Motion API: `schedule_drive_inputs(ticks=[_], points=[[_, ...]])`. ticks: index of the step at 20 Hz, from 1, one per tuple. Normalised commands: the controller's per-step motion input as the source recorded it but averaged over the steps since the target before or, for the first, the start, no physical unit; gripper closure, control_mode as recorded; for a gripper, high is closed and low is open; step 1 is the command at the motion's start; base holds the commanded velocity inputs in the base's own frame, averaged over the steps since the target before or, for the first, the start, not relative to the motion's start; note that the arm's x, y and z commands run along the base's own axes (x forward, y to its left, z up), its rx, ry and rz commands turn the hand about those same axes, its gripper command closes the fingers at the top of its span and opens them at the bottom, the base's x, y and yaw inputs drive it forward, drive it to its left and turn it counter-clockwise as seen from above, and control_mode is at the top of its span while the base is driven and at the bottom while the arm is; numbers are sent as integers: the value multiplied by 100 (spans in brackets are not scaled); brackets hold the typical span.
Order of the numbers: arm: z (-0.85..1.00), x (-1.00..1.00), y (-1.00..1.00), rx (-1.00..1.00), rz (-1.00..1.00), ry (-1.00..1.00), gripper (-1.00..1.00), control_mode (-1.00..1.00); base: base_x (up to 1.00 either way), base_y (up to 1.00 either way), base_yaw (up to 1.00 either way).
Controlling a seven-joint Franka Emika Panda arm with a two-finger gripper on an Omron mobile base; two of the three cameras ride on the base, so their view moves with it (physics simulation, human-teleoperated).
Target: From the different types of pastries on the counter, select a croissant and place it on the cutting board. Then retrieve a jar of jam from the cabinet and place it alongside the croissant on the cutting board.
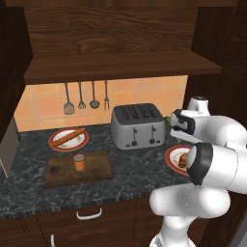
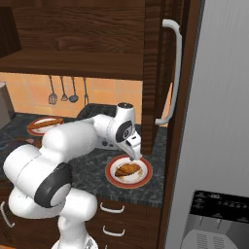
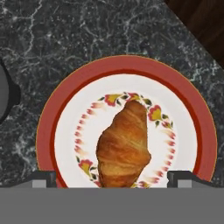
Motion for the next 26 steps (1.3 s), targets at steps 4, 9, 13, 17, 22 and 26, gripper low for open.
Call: schedule_drive_inputs(ticks=[4, 9, 13, 17, 22, 26], points=[[-12, 1, -4, 0, -1, 4, -100, -100, 0, 0, 0], [-52, -6, -12, 0, -6, 9, -100, -100, 0, 0, 0], [-24, -2, -4, 0, -1, 8, -100, -100, 0, 0, 0], [-47, -14, 0, 0, -3, 15, -100, -100, 0, 0, 0], [-39, -21, 0, 0, -4, 13, -100, -100, 0, 0, 0], [-18, -10, 9, 0, -5, 1, 100, -100, 0, 0, 0]])
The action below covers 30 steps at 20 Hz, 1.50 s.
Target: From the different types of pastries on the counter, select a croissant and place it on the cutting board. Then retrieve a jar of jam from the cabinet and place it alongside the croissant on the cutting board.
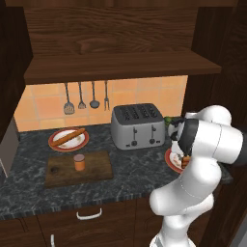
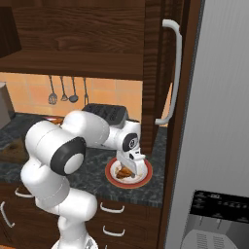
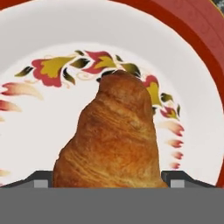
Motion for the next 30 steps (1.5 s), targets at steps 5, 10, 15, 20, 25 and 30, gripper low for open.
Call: schedule_drive_inputs(ticks=[5, 10, 15, 20, 25, 30], points=[[14, 0, 18, 3, -2, 1, 100, -100, 0, 0, 0], [76, 0, 20, 2, -1, 0, 100, -100, 0, 0, 0], [79, -7, 28, 0, 0, 0, 100, -100, 0, 0, 0], [43, -38, 48, 1, 0, 9, 100, -100, 0, 0, 0], [0, -48, 61, 0, 0, 13, 100, -100, 0, 0, 0], [0, -41, 92, -7, 0, 1, 100, -100, 0, 0, 0]])
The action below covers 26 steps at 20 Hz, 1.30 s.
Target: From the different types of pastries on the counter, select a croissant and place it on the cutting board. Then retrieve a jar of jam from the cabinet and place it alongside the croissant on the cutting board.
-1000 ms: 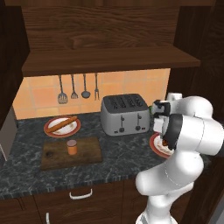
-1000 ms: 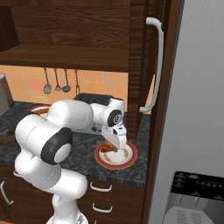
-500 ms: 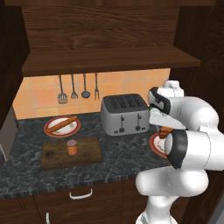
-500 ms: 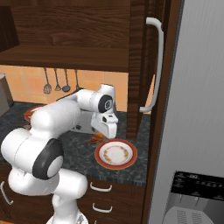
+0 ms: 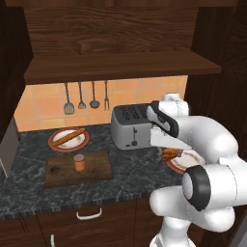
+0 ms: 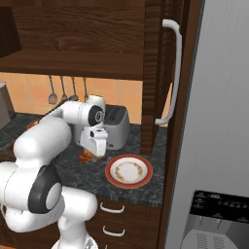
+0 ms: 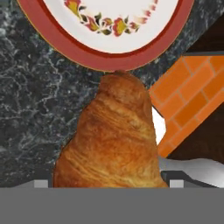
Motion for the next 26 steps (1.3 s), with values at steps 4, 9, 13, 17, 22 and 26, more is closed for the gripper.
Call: schedule_drive_inputs(ticks=[4, 9, 13, 17, 22, 26], points=[[-6, -15, 100, -3, 0, -5, 100, -100, 0, 0, 0], [-43, 11, 100, 0, 0, -20, 100, -100, 0, 0, 0], [-41, 54, 90, 0, 8, -26, 100, -100, 0, 0, 0], [26, 82, 78, 0, 12, -18, 100, -100, 0, 0, 0], [52, 68, 76, -6, 8, -10, 100, -100, 0, 0, 0], [6, 0, 58, -8, 16, -3, 100, -100, 0, 0, 0]])
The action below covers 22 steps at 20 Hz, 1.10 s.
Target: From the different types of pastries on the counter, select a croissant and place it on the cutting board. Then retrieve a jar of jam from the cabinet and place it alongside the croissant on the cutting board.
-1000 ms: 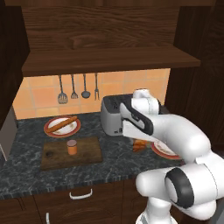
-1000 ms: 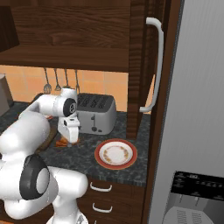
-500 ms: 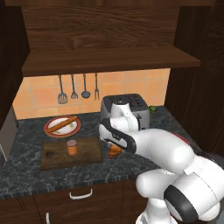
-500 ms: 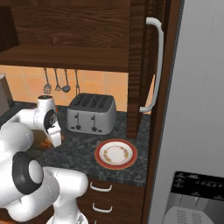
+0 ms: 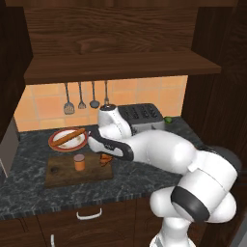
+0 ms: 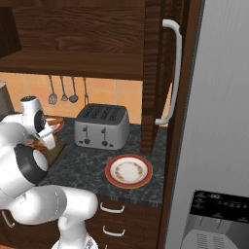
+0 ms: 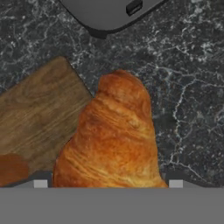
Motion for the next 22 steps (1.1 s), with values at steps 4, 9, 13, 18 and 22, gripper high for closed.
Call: schedule_drive_inputs(ticks=[4, 9, 13, 18, 22], points=[[0, 12, 5, 2, 2, 0, 100, -100, 0, 0, 0], [-6, 52, 6, 13, -3, 0, 100, -100, 0, 0, 0], [-40, 11, 38, 5, 0, 0, 100, -100, 0, 0, 0], [-6, -9, 15, 0, 1, 3, 100, -100, 0, 0, 0], [-28, 0, 0, 0, 7, 0, 100, -100, 0, 0, 0]])
